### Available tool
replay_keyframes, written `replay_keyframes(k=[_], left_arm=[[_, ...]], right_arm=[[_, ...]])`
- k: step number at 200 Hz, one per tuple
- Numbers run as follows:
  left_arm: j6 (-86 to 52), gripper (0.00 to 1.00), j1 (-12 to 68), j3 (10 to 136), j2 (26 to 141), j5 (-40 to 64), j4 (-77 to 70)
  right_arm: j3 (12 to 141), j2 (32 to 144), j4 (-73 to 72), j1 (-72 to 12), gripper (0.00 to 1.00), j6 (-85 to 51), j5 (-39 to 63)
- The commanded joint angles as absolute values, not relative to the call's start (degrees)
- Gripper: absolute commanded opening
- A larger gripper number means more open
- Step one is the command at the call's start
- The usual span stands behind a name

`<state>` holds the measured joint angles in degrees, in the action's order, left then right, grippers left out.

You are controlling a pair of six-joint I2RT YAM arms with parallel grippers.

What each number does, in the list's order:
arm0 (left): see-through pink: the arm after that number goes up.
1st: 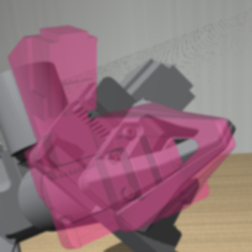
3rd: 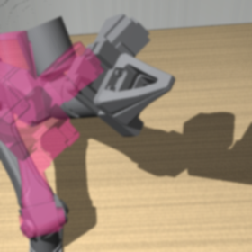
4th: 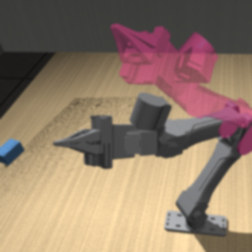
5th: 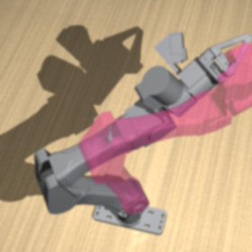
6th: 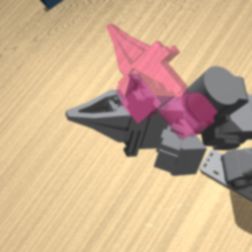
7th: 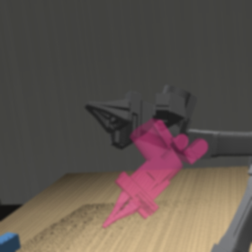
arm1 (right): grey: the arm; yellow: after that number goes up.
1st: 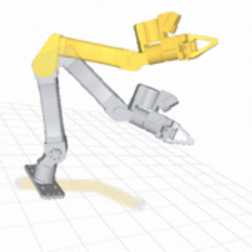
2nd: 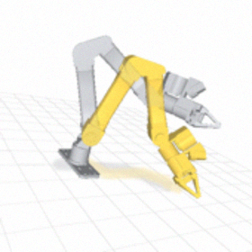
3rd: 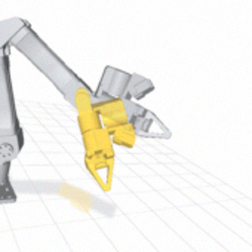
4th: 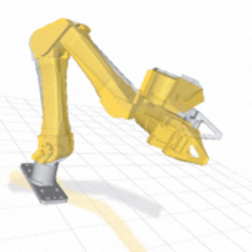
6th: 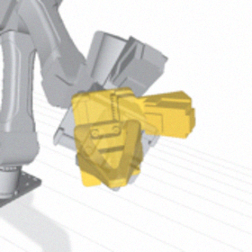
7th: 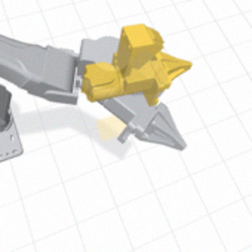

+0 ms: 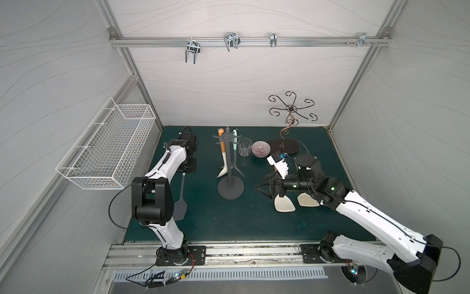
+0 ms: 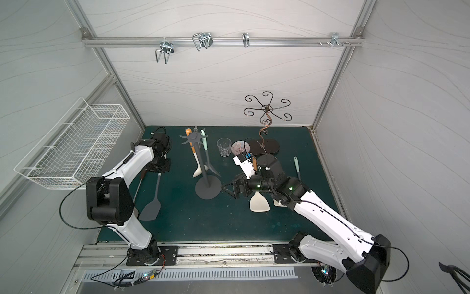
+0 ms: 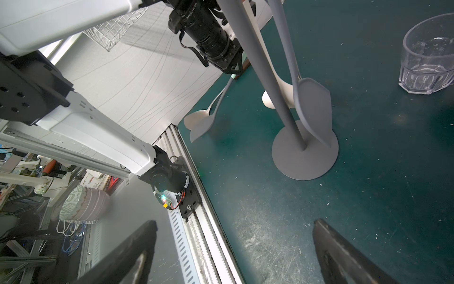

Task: Take the spatula off the kitchen utensil rack
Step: Place the spatula at the center of the board.

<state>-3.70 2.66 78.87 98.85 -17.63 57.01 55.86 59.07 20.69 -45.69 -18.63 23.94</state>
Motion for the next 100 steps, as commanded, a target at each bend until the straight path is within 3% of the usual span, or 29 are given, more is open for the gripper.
replay_keyframes(k=[1,100], left_arm=[[-5.70,0.00,2.46,80.73,101.01,-21.83,58.54],[-7.37,0.00,1.06,83.20,111.81,-22.89,59.34]], right_arm=[[55.61,58.01,21.52,-46.01,0.99,-19.03,23.30],[56.51,59.28,21.59,-45.99,0.99,-19.05,23.20]])
